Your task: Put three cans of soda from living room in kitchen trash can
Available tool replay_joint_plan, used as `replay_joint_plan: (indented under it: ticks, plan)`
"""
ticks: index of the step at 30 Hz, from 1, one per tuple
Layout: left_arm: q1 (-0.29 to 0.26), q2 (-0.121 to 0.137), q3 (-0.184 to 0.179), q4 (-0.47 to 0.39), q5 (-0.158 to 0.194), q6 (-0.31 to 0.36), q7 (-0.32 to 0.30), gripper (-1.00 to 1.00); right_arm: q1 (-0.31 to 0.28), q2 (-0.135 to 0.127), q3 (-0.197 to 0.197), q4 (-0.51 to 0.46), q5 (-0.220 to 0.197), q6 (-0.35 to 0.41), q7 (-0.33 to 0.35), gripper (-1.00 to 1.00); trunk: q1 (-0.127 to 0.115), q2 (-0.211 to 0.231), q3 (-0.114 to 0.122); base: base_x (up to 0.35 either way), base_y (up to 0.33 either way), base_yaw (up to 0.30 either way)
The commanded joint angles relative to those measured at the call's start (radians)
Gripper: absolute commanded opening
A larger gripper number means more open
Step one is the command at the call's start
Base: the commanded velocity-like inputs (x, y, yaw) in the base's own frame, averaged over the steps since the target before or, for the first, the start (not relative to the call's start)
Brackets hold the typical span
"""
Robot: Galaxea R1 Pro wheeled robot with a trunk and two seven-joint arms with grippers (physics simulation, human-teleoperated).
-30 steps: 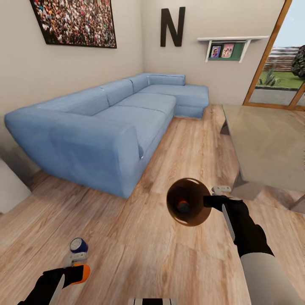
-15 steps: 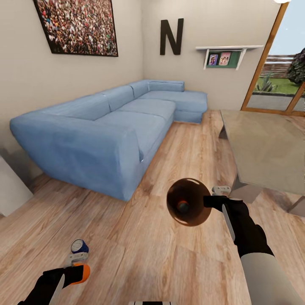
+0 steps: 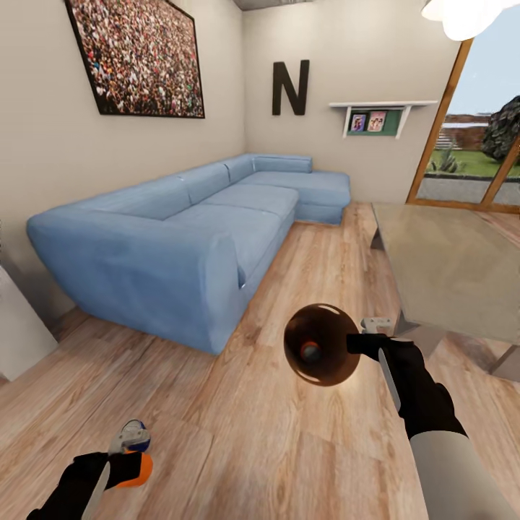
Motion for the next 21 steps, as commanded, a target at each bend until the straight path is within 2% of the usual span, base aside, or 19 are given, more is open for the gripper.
replay_joint_plan:
  ticks: [1,6,11,21]
  plan:
    - [0.000,0.000,0.000,-0.005,-0.001,0.017,0.001,-1.00,-0.001,0.000,0.000,-0.001,-0.014,0.001,0.005,-1.00,0.000,0.000,0.004,0.000,0.000,0.000]
    - [0.001,0.000,-0.001,-0.008,-0.001,0.032,0.001,-1.00,-0.001,0.001,0.000,-0.001,-0.013,0.001,0.005,-1.00,-0.003,0.001,0.023,0.000,0.000,0.000]
    - [0.001,0.000,-0.001,-0.009,-0.002,0.036,0.001,-1.00,0.000,0.002,0.000,0.000,-0.013,0.001,0.004,-1.00,-0.022,0.036,0.039,0.000,0.000,0.000]
    - [0.002,0.000,-0.002,-0.013,-0.001,0.033,0.001,-1.00,-0.001,0.001,0.002,0.001,-0.014,0.001,0.004,-1.00,-0.022,0.036,0.039,-0.002,0.000,0.000]
